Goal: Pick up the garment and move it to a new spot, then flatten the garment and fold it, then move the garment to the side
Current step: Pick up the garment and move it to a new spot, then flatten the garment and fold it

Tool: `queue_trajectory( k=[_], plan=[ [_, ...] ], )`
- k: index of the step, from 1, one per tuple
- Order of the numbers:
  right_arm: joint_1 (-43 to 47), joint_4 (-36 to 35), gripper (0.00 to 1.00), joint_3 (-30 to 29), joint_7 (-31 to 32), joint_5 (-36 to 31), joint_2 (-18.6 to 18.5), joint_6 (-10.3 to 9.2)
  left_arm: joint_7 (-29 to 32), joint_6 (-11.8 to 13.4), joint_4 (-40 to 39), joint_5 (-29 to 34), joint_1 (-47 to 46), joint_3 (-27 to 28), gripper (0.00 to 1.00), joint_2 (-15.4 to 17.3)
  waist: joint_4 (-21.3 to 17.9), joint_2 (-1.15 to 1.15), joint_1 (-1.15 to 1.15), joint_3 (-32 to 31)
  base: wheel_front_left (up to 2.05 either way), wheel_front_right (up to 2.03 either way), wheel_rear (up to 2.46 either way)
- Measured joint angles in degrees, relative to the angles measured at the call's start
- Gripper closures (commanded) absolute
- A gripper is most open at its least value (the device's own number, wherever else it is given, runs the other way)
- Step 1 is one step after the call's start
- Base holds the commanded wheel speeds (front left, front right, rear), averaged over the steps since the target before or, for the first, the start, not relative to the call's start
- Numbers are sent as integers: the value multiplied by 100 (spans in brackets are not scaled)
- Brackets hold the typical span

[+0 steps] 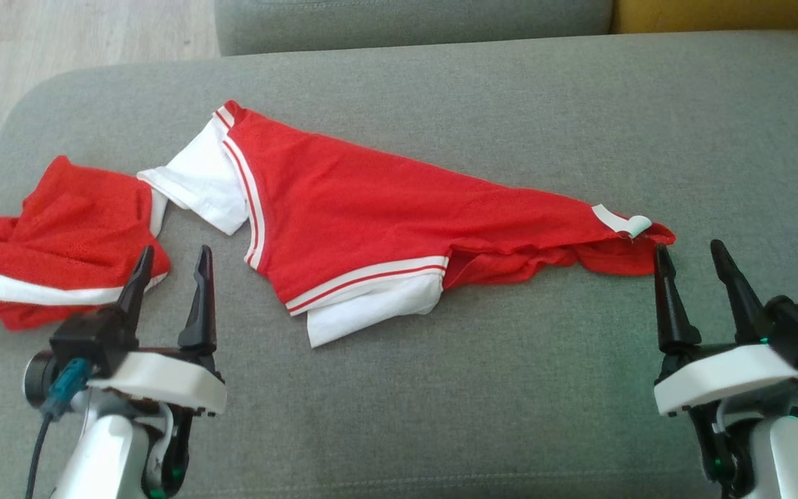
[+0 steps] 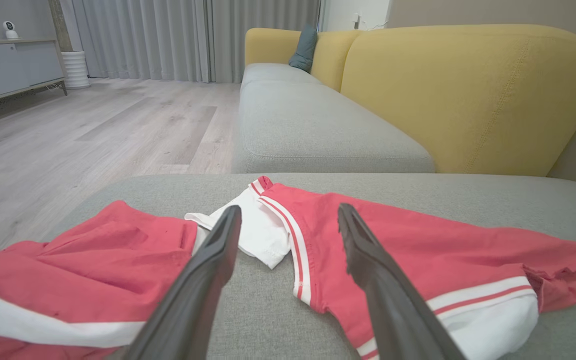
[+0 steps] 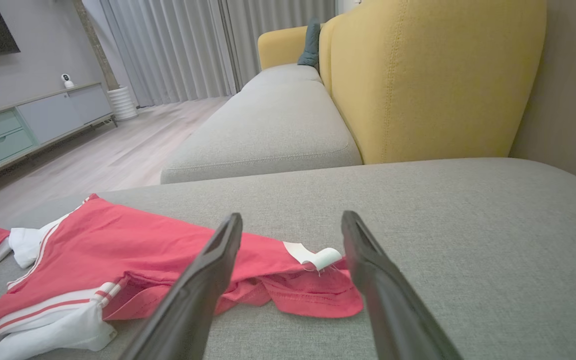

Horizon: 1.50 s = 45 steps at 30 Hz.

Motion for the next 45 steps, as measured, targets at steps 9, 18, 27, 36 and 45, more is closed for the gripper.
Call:
queue_trajectory(
  k=[9,18,27,36,45],
  plan=[
    [20,-76,0,1,43,1,1,0,0,-43,63,0,-1,-65,0,-7,22,0,0,-17,0,0,0],
    [64,-87,0,7,44,32,1,0,0,-43,101,0,-4,-65,0,-7,24,0,0,5,0,0,0],
    [64,-88,0,7,44,51,1,0,0,-43,131,1,-8,-70,0,-8,33,0,0,49,0,0,0],
    [57,-99,0,27,43,51,1,1,437,-307,370,14,-83,-520,0,-163,31,0,0,188,0,0,0],
    [-69,-107,0,156,41,77,1,0,1229,-632,1105,-118,-438,-1042,0,-441,-87,0,0,462,0,0,0]
  ],
)
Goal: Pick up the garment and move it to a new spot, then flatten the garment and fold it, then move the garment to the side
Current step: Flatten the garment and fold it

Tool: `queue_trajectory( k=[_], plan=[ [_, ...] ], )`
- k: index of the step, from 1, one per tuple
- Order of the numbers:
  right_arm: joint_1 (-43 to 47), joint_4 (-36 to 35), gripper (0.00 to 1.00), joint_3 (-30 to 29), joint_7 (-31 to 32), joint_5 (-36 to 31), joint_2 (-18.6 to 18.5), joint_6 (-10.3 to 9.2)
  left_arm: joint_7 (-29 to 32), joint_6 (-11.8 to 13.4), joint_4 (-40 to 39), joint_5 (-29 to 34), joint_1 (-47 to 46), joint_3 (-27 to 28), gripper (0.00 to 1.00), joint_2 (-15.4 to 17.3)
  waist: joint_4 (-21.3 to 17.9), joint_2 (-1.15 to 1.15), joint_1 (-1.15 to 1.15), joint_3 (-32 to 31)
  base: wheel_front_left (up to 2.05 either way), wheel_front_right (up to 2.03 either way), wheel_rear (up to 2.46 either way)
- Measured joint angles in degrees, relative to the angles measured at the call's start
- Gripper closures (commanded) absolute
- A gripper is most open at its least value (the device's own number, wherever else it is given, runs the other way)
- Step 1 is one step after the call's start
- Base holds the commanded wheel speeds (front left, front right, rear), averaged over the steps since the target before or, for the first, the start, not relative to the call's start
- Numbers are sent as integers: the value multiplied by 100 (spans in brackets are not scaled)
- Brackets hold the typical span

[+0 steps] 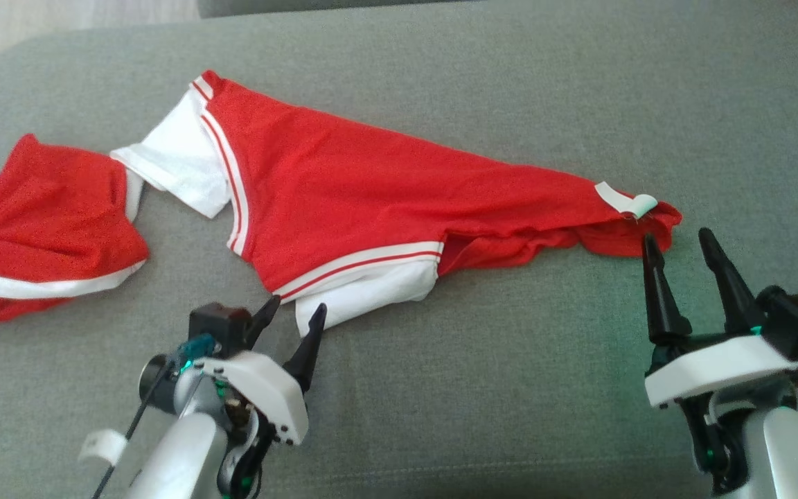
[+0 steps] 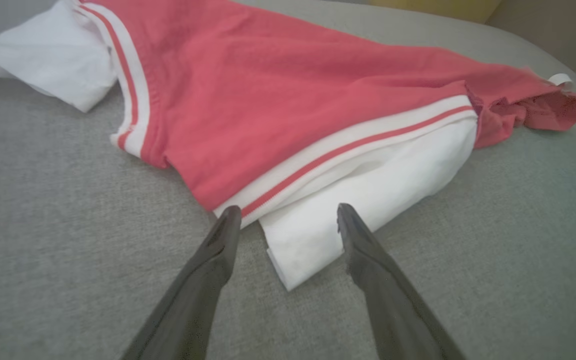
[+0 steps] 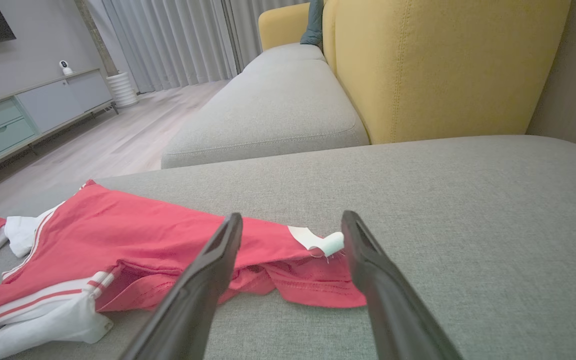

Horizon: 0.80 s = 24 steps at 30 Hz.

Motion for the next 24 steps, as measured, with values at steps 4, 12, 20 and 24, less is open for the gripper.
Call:
queue_trajectory(
  k=[4,12,20,24],
  plan=[
    [-127,-5,0,7,-9,32,0,0,180,-26,360,-97,-260,1,0,-41,-82,0,0,156,0,0,0],
    [-131,3,0,-8,-54,36,0,1,602,-125,690,-360,-610,7,0,-71,-189,0,0,337,0,0,0],
    [-143,31,0,-23,-58,109,0,0,968,-213,710,-441,-695,-110,100,-48,-130,0,0,299,0,0,0],
    [-151,55,0,-31,-59,126,0,0,1007,-214,469,-437,-626,-230,100,-35,-58,0,0,263,0,0,0]
  ],
)
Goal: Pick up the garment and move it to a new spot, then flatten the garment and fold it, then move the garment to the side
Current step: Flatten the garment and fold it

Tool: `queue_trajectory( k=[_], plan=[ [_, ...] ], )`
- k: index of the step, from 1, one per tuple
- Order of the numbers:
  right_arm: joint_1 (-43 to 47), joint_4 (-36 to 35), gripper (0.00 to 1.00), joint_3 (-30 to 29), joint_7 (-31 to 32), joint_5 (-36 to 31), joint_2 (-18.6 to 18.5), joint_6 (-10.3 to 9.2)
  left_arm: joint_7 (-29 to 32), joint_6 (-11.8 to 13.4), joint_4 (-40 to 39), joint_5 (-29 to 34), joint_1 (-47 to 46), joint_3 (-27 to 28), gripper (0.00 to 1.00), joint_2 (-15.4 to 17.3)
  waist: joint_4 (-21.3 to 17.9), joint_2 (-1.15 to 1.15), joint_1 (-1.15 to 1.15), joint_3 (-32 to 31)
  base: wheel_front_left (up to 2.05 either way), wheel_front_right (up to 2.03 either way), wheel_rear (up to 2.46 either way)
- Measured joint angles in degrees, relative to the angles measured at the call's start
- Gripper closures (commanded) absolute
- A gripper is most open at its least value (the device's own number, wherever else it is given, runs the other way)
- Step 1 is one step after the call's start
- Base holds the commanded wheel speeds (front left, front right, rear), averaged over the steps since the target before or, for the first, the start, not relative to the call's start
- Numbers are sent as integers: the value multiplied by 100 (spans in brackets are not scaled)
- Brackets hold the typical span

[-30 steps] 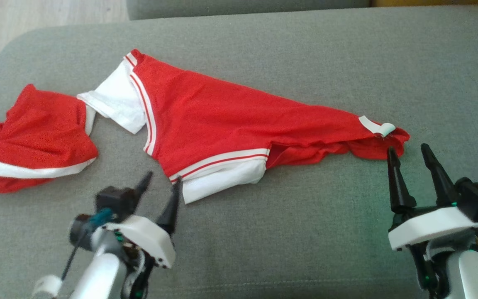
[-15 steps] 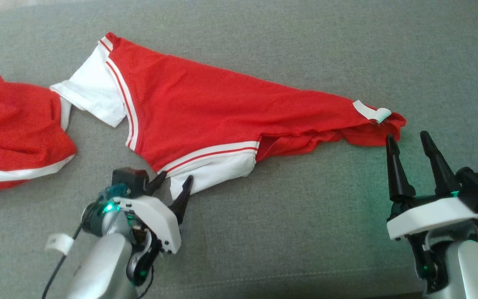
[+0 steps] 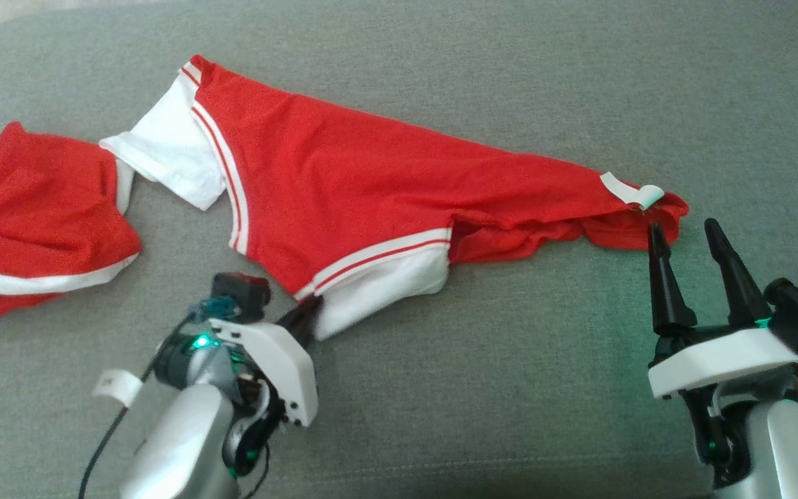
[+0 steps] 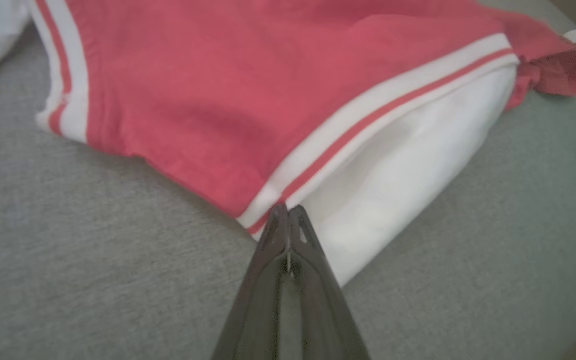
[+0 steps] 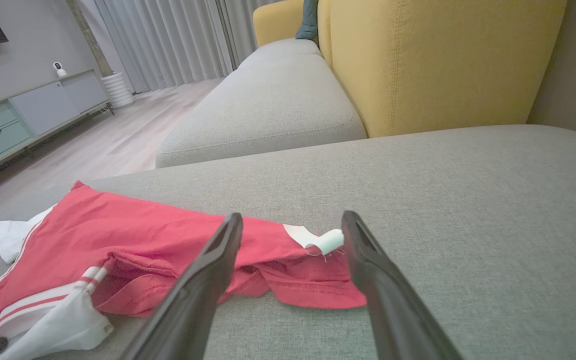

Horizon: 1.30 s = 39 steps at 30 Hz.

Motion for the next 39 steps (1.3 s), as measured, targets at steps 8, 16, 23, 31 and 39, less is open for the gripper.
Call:
queue_trajectory(
  k=[8,16,23,31,39],
  plan=[
    [0,34,0,-22,-52,54,0,1,42,233,-1579,100,343,-10,100,322,97,0,0,-101,0,0,0],
    [-10,67,0,-51,-102,151,0,0,92,409,-2967,133,236,344,100,581,58,0,0,-62,0,0,0],
    [-266,81,0,57,-175,208,0,0,98,324,-2644,29,-895,658,100,626,-144,0,0,133,0,0,0],
    [-452,213,0,254,-323,330,0,0,-288,144,-1114,-25,-2324,825,100,610,-594,0,0,449,0,0,0],
    [-683,338,0,444,-475,408,-1,0,-1222,41,928,0,-3519,978,100,470,-1064,0,0,815,0,0,0]
  ],
)
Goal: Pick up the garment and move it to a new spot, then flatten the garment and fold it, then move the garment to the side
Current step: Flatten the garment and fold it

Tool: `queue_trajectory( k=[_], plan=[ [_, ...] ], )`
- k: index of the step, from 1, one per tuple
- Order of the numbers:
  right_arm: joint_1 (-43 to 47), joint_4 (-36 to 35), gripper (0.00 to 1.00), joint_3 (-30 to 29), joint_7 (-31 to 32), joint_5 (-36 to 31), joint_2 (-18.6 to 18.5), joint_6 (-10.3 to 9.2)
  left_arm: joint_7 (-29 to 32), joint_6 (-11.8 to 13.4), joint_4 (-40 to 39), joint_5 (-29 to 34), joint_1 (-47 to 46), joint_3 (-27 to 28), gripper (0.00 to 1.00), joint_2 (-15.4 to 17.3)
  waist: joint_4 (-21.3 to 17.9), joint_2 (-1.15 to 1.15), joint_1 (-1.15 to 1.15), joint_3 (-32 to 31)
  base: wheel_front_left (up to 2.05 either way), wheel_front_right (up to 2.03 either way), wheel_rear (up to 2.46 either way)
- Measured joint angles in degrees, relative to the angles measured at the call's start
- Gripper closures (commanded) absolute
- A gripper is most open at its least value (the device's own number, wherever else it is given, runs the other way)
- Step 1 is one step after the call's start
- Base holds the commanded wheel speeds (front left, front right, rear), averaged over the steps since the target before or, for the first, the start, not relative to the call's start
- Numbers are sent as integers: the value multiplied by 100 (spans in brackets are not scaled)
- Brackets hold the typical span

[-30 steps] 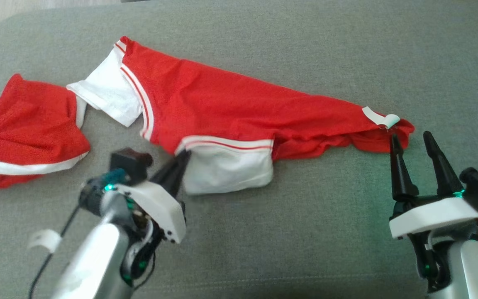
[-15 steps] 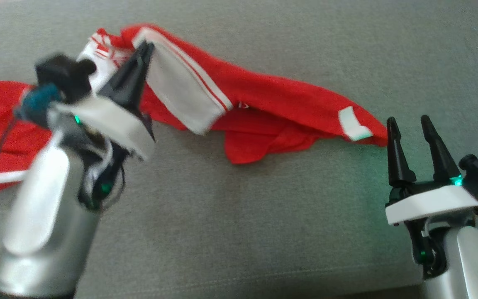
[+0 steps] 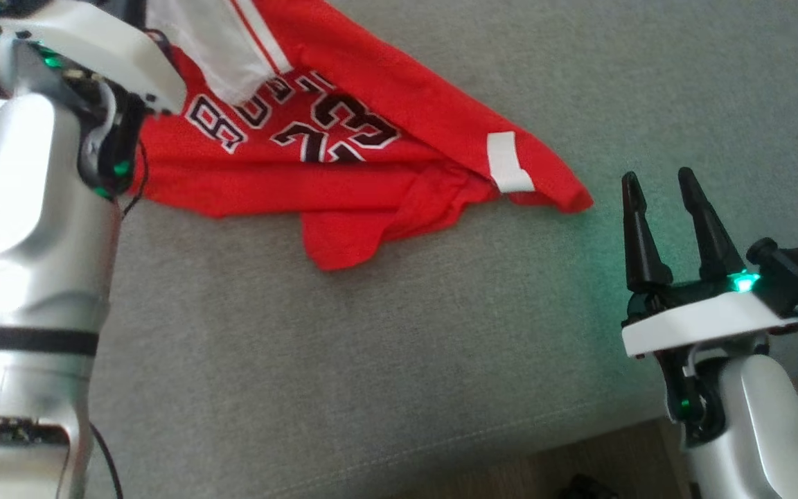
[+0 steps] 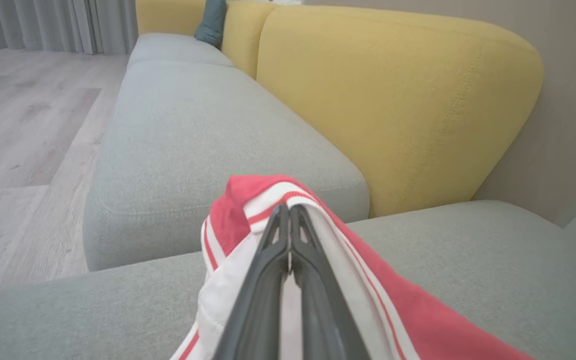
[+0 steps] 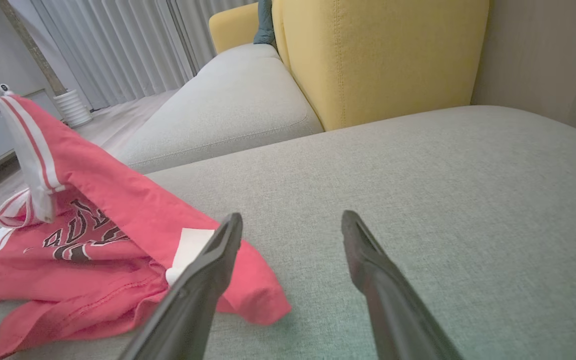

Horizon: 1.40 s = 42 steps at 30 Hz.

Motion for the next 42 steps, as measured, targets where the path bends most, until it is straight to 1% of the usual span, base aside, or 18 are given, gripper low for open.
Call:
queue_trajectory(
  k=[1,2,3,4,7,11,12,15,18,21,25,29,32,36,42],
  plan=[
    [-10,4,0,19,-31,22,0,1,-91,-2,275,0,-106,-1,100,-19,-48,0,0,39,0,0,0],
    [-10,14,0,38,-34,40,0,1,-183,-4,533,0,-188,1,75,-44,-92,0,0,75,0,0,0],
    [-9,34,0,54,-45,40,1,0,-303,-38,750,0,-239,1,10,-75,-128,0,1,103,0,0,0],
    [-9,43,0,54,-54,40,1,1,-416,-53,948,-1,-277,1,0,-131,-153,0,0,129,0,0,0],
    [-9,43,0,35,-74,38,0,0,-686,-101,1381,-1,-353,-44,0,-289,-152,0,1,198,0,0,0],
    [-41,41,0,5,-74,33,1,0,-905,-98,1591,52,-387,-119,0,-350,-73,0,0,206,0,0,0],
    [-62,40,0,-7,-73,24,1,0,-960,-83,1606,113,-385,-140,0,-346,-39,0,0,205,0,0,0],
    [-121,20,0,-35,-73,-62,1,1,-1007,93,1482,288,-339,-151,0,-341,64,0,1,181,0,0,0],
    [-121,-14,0,-81,-73,-148,0,1,-1015,358,698,495,-32,12,0,-311,181,0,0,143,0,0,0],
    [-121,-38,0,-119,-66,-226,1,0,-1016,547,-96,676,617,178,0,-286,286,0,0,57,0,0,0],
    [-115,-89,0,-236,-11,-299,0,0,-1051,673,-929,798,1717,375,0,-271,439,0,0,-85,0,0,0],
    [-82,-155,0,-278,48,-392,0,1,-1053,775,-1616,872,2534,568,0,-246,582,0,0,-242,0,0,0],
    [-63,-175,0,-296,143,-450,0,0,-1054,821,-1978,917,3008,613,0,-248,687,0,0,-357,0,0,0],
    [42,-223,0,-313,216,-487,0,1,-1054,835,-2253,956,3589,702,0,-271,810,0,0,-510,0,0,0],
    [322,-233,0,-335,310,-512,0,0,-1054,893,-2571,957,4122,747,0,-310,920,0,0,-762,0,0,0]
  ],
)
